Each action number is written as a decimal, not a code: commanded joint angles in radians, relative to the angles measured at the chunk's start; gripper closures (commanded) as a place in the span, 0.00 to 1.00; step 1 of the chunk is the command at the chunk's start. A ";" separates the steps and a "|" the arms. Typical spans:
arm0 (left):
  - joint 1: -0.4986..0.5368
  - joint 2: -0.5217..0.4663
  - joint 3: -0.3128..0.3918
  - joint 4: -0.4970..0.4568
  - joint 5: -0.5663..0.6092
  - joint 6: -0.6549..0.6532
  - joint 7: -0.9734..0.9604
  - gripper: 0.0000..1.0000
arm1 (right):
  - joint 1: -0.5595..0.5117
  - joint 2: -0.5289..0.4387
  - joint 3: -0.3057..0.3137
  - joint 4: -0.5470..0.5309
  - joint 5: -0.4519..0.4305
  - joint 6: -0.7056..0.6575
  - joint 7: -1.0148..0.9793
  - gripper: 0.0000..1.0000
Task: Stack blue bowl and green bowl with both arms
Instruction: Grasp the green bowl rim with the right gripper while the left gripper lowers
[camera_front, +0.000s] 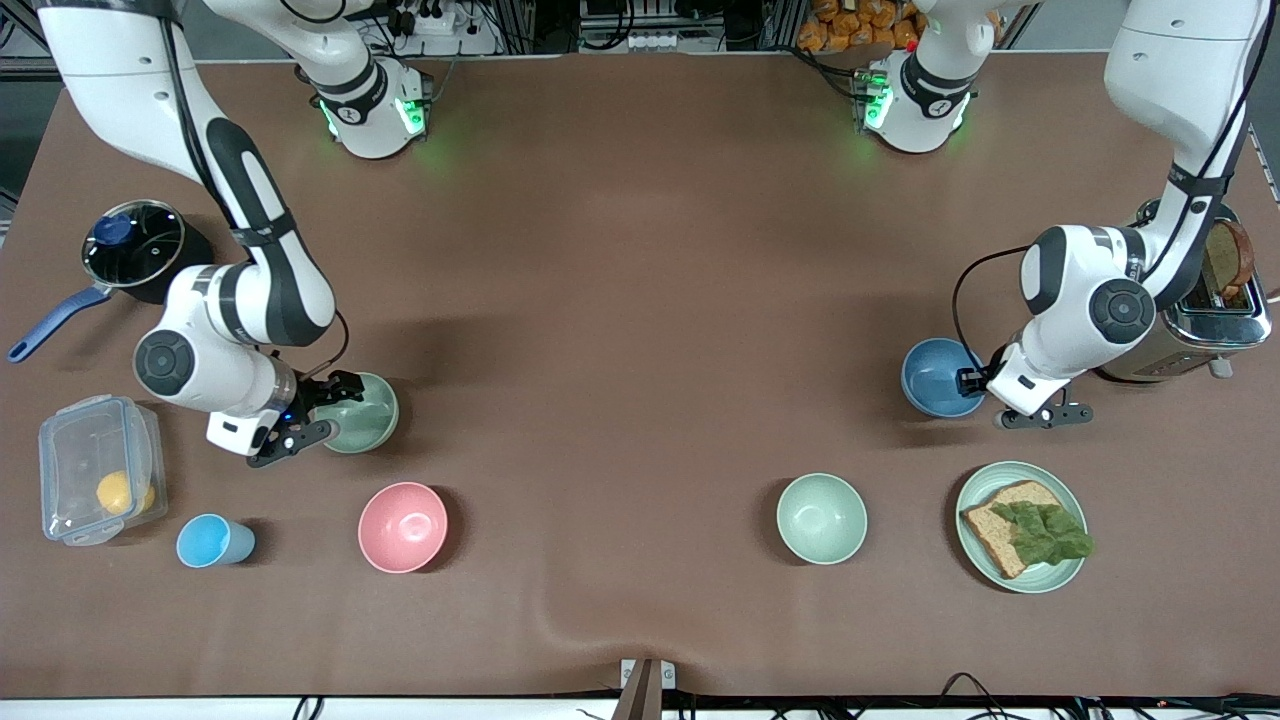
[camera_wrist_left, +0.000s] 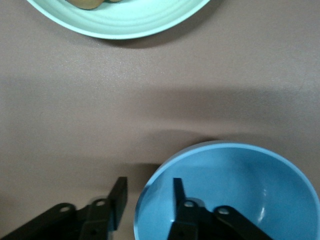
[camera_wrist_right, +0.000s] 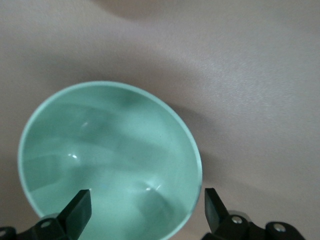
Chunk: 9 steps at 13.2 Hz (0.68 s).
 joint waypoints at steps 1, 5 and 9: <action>0.001 -0.037 -0.018 -0.019 0.022 0.012 0.000 1.00 | 0.001 0.011 0.006 -0.039 -0.007 0.061 -0.031 0.00; -0.003 -0.165 -0.077 0.012 0.023 -0.063 -0.003 1.00 | 0.000 0.025 0.006 -0.071 -0.007 0.173 -0.140 0.64; -0.006 -0.210 -0.147 0.246 0.007 -0.410 -0.003 1.00 | 0.011 0.010 0.006 -0.030 -0.007 0.175 -0.347 1.00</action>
